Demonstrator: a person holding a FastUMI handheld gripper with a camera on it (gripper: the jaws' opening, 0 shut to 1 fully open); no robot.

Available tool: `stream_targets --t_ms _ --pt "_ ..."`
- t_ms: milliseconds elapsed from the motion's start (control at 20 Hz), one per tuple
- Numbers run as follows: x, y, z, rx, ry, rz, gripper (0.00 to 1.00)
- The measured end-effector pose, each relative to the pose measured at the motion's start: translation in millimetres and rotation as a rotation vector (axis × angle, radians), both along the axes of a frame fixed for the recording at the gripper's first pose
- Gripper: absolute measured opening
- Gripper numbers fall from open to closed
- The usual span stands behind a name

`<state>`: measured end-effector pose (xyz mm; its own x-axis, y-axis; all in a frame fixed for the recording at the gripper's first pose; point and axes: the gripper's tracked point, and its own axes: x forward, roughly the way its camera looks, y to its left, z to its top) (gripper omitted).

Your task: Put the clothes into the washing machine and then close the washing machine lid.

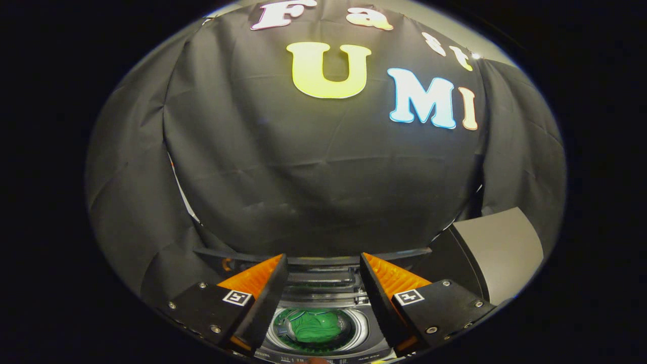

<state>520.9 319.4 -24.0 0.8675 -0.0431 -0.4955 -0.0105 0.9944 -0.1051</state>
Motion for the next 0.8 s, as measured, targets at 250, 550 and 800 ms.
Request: stream_targets --t_ms 250,550,800 --pt "36 -4 -9 -0.007 0.023 0.04 0.87" --pt "56 -2 -26 0.026 0.074 0.043 0.87" --pt "61 -6 -40 0.022 0.126 0.021 0.87"
